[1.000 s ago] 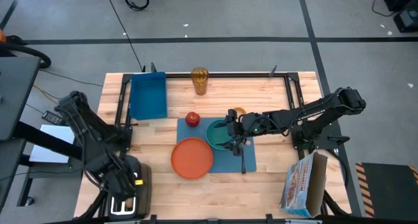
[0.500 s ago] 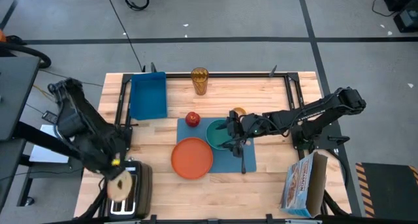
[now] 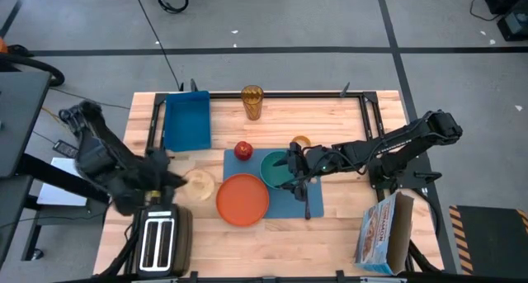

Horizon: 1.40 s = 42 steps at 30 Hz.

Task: Arrange a breakfast setting
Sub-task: Put the brown bagel on the orange plate

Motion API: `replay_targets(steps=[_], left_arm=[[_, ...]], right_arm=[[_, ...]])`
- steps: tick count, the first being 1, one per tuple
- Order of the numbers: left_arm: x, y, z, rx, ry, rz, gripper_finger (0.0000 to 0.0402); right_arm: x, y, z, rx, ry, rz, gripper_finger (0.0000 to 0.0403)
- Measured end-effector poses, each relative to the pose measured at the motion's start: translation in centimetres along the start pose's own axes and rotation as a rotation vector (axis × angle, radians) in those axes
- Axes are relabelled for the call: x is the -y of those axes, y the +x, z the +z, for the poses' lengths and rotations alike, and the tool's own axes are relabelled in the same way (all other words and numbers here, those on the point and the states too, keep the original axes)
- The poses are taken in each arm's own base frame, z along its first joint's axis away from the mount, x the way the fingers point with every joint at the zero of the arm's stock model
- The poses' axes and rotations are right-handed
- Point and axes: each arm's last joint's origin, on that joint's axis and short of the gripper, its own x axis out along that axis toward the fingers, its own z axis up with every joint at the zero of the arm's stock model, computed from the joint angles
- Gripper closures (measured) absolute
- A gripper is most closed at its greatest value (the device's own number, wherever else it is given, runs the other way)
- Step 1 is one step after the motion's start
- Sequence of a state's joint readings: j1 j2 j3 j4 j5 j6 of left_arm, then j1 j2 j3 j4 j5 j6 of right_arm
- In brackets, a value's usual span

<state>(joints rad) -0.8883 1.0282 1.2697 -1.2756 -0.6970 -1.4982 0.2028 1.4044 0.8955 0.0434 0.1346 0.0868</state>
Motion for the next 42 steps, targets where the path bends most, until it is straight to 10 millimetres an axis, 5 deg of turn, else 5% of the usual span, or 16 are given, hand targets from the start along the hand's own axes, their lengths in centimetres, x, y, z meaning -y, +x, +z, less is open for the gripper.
replay_targets(steps=[7,13,23,34,42], left_arm=[[1.3,6.6,1.7,0.005,-0.010,0.276,0.0376],[3.6,11.8,4.6,-0.124,0.092,0.054,0.0379],[2.3,18.4,5.9,-0.400,0.273,0.022,0.0378],[1.9,21.8,5.6,-0.463,0.334,-0.103,0.0378],[-2.3,24.3,3.2,-0.354,0.237,-0.322,0.0378]], right_arm=[[0.0,0.0,0.5,0.051,0.008,0.007,0.0051],[-0.4,0.0,0.4,0.034,0.074,0.082,0.0051],[-3.6,-0.6,-0.7,-0.048,0.033,0.168,0.0051],[-5.9,-1.3,-1.3,-0.075,0.004,0.208,0.0051],[-6.4,-1.5,-1.4,-0.082,0.030,0.219,0.0051]])
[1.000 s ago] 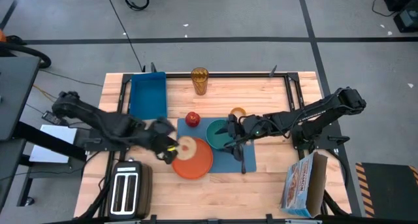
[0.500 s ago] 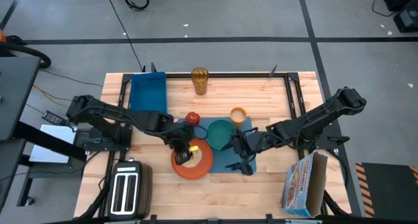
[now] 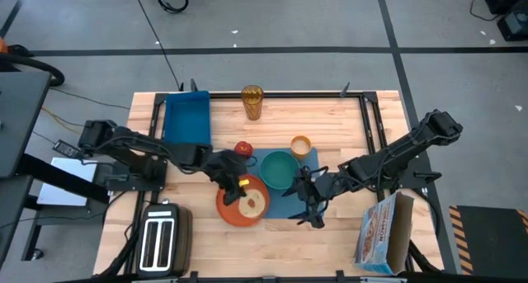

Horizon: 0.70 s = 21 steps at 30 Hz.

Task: Arrange a breakfast setting
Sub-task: Put the brown bagel on the orange plate

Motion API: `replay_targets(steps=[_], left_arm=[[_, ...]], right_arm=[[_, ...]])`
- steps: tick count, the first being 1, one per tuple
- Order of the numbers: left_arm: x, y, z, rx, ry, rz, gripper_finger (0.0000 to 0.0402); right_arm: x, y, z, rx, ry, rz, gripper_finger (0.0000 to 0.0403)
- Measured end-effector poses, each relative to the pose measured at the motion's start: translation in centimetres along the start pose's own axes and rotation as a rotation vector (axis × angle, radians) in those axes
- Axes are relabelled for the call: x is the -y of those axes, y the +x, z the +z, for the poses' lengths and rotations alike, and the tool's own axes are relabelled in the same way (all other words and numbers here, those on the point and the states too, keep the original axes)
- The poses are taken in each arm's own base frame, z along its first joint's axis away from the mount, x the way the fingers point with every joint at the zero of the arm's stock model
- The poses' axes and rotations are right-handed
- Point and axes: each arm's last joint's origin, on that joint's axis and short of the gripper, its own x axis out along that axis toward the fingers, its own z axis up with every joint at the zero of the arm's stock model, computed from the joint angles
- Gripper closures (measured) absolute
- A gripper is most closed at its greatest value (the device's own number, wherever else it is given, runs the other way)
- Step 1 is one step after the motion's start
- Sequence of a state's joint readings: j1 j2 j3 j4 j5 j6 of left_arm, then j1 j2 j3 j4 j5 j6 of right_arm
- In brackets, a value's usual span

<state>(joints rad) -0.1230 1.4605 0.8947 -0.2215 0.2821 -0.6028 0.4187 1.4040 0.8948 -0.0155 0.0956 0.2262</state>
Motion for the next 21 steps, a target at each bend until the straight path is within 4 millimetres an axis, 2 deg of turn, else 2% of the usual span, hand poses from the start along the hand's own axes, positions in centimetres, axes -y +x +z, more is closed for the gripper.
replay_targets(steps=[3,7,10,13,21], left_arm=[[-1.5,-0.6,-1.2,0.057,0.001,-0.021,0.0378],[-4.5,-0.6,-3.0,0.070,-0.099,0.015,0.0378],[-5.5,-0.4,-3.5,0.115,-0.116,0.007,0.0377],[-6.1,-0.3,-4.3,0.087,-0.130,0.020,0.0377],[-5.3,0.1,-4.9,0.041,-0.101,0.001,0.0377]], right_arm=[[0.0,0.0,0.0,0.001,0.003,-0.002,0.0051],[0.3,0.0,0.2,0.014,0.016,-0.007,0.0051],[0.7,0.1,0.5,0.042,0.025,-0.030,0.0051],[1.2,0.1,0.8,0.066,0.036,-0.036,0.0051],[1.2,0.1,1.0,0.078,0.010,-0.007,0.0051]])
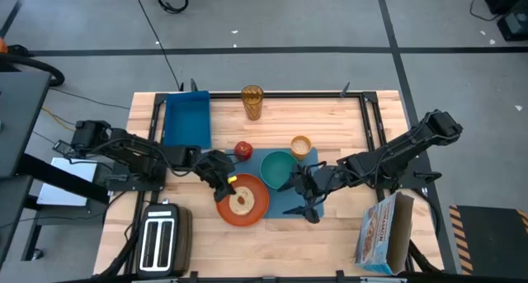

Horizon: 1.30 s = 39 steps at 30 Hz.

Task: Arrange a breakfast setting
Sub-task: Put the brown bagel on the orange plate, then pour the cereal into the green bowl

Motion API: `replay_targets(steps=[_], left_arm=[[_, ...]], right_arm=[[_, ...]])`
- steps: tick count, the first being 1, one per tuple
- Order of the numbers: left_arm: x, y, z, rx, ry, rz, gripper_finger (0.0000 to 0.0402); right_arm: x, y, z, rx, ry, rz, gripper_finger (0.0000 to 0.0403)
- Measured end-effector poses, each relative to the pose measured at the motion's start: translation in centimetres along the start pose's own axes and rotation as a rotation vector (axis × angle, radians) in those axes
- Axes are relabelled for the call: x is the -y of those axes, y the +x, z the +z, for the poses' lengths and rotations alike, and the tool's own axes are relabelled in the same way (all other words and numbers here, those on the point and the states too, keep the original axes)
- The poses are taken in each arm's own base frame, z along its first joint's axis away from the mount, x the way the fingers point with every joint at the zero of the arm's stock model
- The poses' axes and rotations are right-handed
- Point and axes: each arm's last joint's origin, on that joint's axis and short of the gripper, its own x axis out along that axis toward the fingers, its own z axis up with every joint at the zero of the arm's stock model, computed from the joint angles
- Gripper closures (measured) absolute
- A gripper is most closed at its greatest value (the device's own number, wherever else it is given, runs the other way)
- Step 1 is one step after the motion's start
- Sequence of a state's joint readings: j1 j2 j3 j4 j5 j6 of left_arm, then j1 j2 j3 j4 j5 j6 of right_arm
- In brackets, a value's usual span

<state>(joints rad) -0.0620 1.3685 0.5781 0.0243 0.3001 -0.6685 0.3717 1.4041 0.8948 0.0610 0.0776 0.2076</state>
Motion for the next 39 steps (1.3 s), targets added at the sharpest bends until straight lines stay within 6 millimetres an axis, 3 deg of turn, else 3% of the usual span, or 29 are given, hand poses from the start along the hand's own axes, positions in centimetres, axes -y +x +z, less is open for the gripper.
replay_targets(steps=[5,10,18,23,29,39], left_arm=[[-0.5,-0.1,0.0,0.008,-0.012,0.060,0.0361],[-0.6,-0.1,0.1,0.008,-0.012,0.065,0.0302],[0.2,-1.3,0.6,0.013,0.066,0.056,0.0242],[1.7,-4.2,1.9,0.054,0.147,0.071,0.0240],[4.4,-6.9,3.0,0.290,0.380,0.013,0.0240],[7.7,-6.9,2.8,0.468,0.654,-0.061,0.0240]], right_arm=[[-0.1,0.5,-0.1,0.009,-0.028,0.001,0.0050],[-0.8,-0.1,0.3,-0.030,-0.063,-0.042,0.0050],[-3.6,-4.4,6.0,-0.222,-0.076,-0.207,0.0050],[-4.4,-8.3,9.2,-0.281,0.156,-0.264,0.0051],[-4.8,-12.1,10.8,-0.408,0.542,-0.267,0.0055],[-7.7,-13.8,10.2,-0.700,1.085,-0.136,0.0072]])
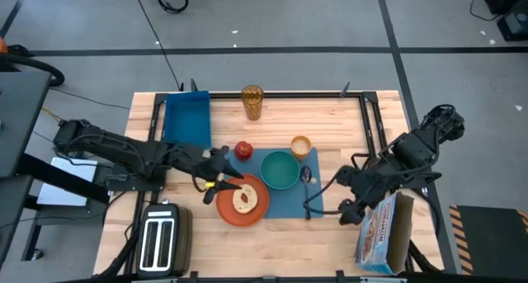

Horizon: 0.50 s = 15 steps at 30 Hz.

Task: Arrange a breakfast setting
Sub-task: Pour the cereal into the green bowl

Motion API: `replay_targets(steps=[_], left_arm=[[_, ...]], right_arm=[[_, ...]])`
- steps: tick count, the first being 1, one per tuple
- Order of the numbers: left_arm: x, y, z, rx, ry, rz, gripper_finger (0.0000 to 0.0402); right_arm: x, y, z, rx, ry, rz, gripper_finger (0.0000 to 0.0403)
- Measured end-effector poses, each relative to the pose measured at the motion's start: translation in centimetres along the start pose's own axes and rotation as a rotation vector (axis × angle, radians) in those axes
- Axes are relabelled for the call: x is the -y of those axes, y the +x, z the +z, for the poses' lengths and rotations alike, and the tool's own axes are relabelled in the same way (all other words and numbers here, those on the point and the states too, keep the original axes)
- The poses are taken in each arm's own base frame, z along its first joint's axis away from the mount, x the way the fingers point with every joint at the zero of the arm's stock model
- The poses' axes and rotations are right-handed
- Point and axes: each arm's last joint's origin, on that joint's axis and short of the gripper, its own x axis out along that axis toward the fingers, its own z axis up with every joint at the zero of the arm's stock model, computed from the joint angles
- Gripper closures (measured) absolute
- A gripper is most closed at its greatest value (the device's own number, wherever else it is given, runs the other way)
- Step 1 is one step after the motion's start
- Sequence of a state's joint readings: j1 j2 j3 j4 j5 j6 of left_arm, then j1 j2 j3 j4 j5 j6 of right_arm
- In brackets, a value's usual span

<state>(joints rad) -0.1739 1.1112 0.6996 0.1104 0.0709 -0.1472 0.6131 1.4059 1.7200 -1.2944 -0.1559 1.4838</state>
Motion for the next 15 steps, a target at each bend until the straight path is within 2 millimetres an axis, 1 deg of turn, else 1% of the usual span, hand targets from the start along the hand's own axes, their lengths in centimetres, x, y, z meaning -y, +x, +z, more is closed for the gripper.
replay_targets(steps=[4,7,11,15], left_arm=[[1.1,0.7,-0.3,0.008,0.036,-0.033,0.0240],[1.8,1.4,-0.9,-0.012,0.042,-0.034,0.0240],[2.5,2.4,-1.5,-0.016,0.039,-0.016,0.0240],[3.1,3.6,-2.1,-0.009,0.046,-0.021,0.0240]], right_arm=[[-0.8,0.1,-1.1,-0.113,0.152,0.064,0.0076],[-1.0,0.1,-2.1,-0.196,0.271,0.067,0.0076],[-0.7,0.2,-3.9,-0.305,0.411,-0.019,0.0076],[0.1,0.3,-5.4,-0.325,0.529,-0.137,0.0076]])
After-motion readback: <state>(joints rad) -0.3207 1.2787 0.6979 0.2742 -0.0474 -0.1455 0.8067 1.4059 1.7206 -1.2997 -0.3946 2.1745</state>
